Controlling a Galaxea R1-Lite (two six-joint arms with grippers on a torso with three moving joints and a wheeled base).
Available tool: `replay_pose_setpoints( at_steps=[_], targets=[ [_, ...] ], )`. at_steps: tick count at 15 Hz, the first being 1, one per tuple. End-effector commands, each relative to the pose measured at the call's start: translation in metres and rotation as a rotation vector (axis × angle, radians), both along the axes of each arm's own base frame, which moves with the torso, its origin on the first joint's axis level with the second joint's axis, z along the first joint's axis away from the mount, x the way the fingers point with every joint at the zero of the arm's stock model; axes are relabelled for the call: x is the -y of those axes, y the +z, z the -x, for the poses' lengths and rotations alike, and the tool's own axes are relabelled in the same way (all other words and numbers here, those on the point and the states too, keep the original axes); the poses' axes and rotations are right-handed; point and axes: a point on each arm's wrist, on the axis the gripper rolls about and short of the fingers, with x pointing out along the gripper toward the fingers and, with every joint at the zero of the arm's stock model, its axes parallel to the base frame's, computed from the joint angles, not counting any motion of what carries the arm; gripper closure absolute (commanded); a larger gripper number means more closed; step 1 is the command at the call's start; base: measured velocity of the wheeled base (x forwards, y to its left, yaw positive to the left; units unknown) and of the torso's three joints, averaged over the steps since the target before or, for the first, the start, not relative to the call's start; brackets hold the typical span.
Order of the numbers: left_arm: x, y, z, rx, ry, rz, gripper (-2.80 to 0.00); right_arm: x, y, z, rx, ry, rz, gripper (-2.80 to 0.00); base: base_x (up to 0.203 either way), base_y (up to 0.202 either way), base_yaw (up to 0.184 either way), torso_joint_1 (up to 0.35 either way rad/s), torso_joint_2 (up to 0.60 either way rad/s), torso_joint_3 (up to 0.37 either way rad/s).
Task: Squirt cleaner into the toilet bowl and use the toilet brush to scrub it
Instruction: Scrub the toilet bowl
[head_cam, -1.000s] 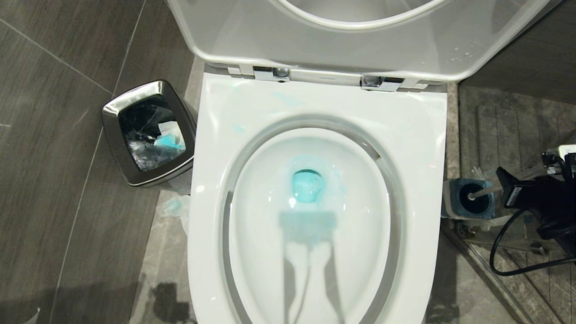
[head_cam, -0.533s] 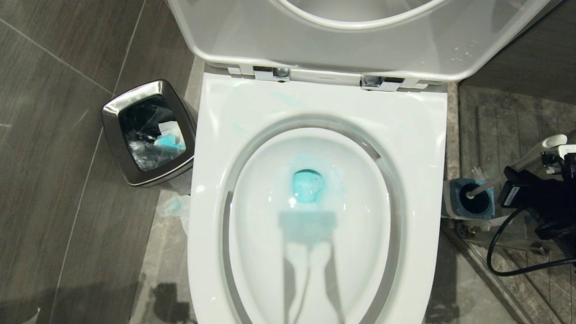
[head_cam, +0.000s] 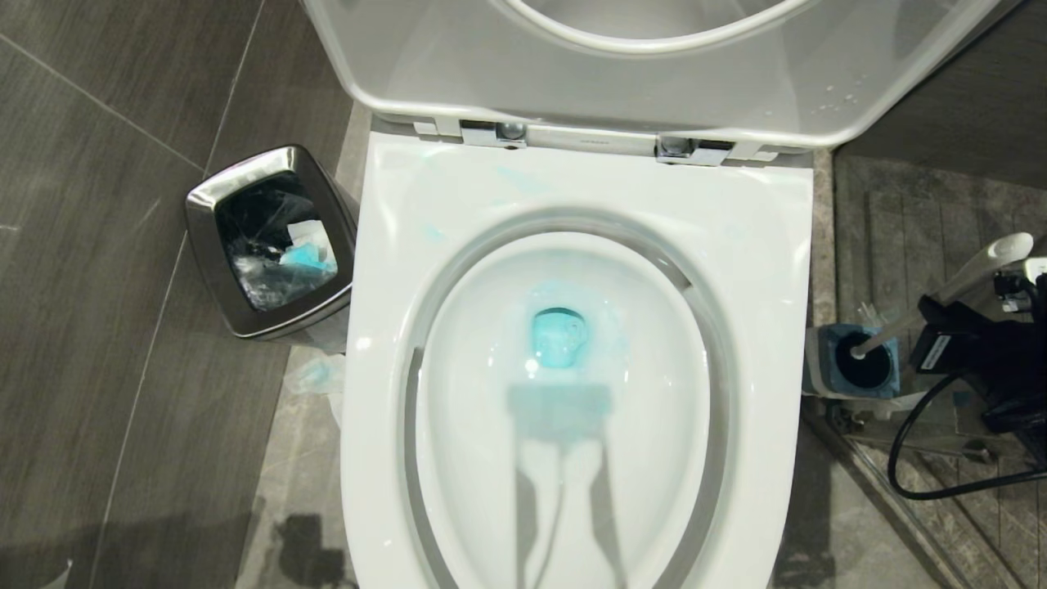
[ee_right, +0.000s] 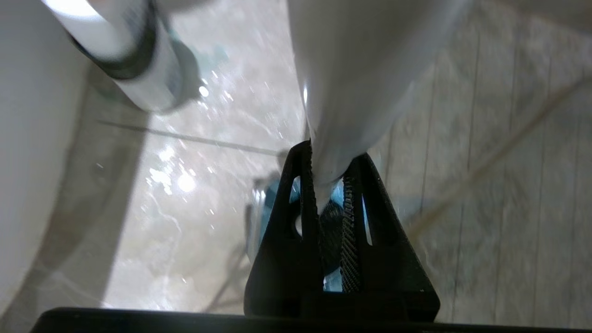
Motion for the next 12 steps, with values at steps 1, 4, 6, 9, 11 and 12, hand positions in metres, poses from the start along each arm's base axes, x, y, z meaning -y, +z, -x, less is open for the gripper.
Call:
replay_pose_setpoints(
  at_steps=[1, 4, 6, 9, 11, 12],
  targets=[
    [0.000, 0.000, 0.000, -0.002, 0.000, 0.000, 0.00, -0.002, 0.012, 0.007, 0.053, 0.019, 0.012, 0.00, 0.000, 0.000, 0.000, 0.000, 0.00, 0.000],
    [0.000, 0.000, 0.000, -0.002, 0.000, 0.000, 0.00, -0.003, 0.017, 0.014, 0.094, 0.020, 0.019, 0.00, 0.000, 0.000, 0.000, 0.000, 0.00, 0.000],
    [0.000, 0.000, 0.000, -0.002, 0.000, 0.000, 0.00, -0.003, 0.022, 0.019, 0.117, 0.020, 0.024, 0.00, 0.000, 0.000, 0.000, 0.000, 0.00, 0.000],
    [0.000, 0.000, 0.000, -0.002, 0.000, 0.000, 0.00, -0.005, 0.028, 0.030, 0.145, 0.015, 0.028, 0.00, 0.000, 0.000, 0.000, 0.000, 0.00, 0.000],
    [0.000, 0.000, 0.000, -0.002, 0.000, 0.000, 0.00, -0.006, 0.034, 0.040, 0.167, 0.015, 0.031, 0.00, 0.000, 0.000, 0.000, 0.000, 0.00, 0.000],
    [0.000, 0.000, 0.000, -0.002, 0.000, 0.000, 0.00, -0.007, 0.035, 0.047, 0.174, 0.015, 0.032, 0.00, 0.000, 0.000, 0.000, 0.000, 0.00, 0.000]
  ],
)
